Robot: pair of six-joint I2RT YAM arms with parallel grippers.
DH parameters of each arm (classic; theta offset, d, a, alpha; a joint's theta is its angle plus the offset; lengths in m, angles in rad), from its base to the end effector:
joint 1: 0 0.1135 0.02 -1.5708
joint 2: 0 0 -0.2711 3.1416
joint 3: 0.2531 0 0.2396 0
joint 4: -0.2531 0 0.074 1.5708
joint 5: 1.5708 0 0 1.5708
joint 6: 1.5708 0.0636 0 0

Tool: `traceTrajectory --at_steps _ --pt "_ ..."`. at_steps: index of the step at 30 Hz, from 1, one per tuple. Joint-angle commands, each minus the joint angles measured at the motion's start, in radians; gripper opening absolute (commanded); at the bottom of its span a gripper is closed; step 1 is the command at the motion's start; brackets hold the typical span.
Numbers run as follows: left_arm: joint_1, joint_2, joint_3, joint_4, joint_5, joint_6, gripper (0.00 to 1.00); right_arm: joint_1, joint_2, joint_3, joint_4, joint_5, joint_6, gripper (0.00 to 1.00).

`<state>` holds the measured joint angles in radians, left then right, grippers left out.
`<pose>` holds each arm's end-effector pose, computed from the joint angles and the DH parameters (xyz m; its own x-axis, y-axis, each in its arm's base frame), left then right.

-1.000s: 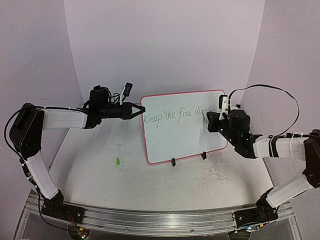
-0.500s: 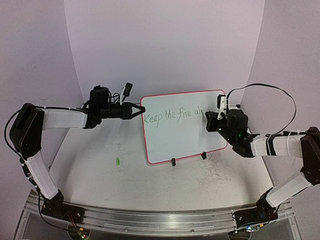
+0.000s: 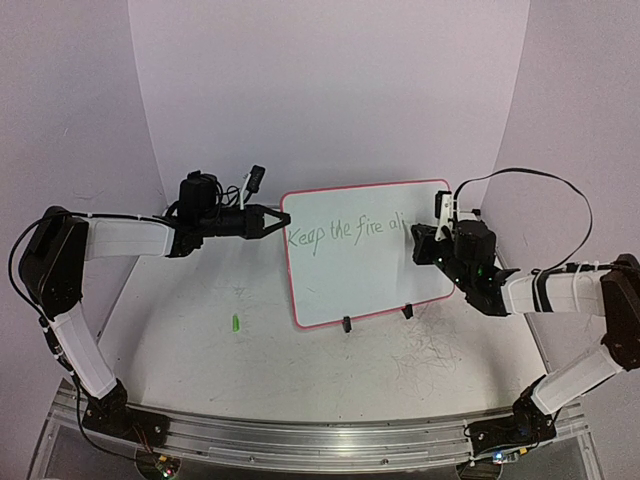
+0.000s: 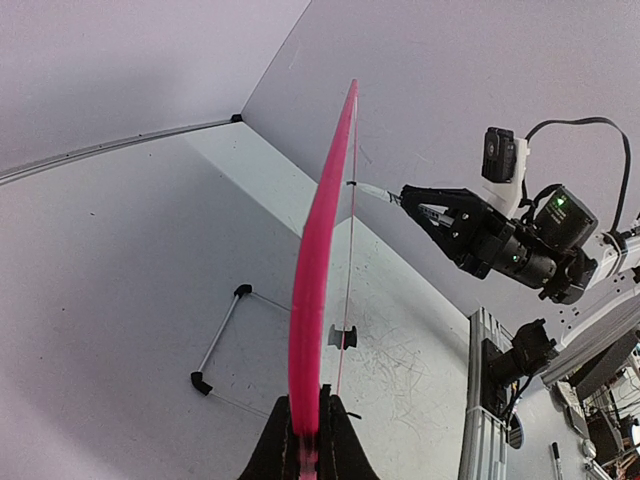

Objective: Write a sentence on the whiteboard

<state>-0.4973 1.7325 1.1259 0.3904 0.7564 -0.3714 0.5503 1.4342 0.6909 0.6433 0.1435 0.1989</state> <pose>0.3359 -0.2320 0.2723 -0.5154 -0.0206 -0.8567 0.8039 0.3348 -0.4917 0.2867 0.1652 0.2556 -0.1617 0.1302 -0.9782 -0.3716 0.9102 0.1826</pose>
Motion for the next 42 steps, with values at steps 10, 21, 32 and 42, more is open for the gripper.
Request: traceTrajectory --at_steps 10,21,32,42 --pt "-0.025 -0.039 0.038 -0.015 -0.002 0.053 0.00 -0.002 -0.034 -0.040 -0.010 -0.011 0.028 0.00" --pt "-0.024 -0.038 0.040 -0.018 -0.005 0.058 0.00 -0.008 -0.079 0.015 -0.006 -0.018 0.009 0.00" --pt "-0.025 -0.031 0.041 -0.022 -0.005 0.061 0.00 -0.009 -0.013 0.046 0.003 0.018 -0.007 0.00" --pt "-0.024 -0.035 0.041 -0.024 -0.005 0.063 0.00 -0.009 -0.012 0.008 -0.014 0.063 0.010 0.00"
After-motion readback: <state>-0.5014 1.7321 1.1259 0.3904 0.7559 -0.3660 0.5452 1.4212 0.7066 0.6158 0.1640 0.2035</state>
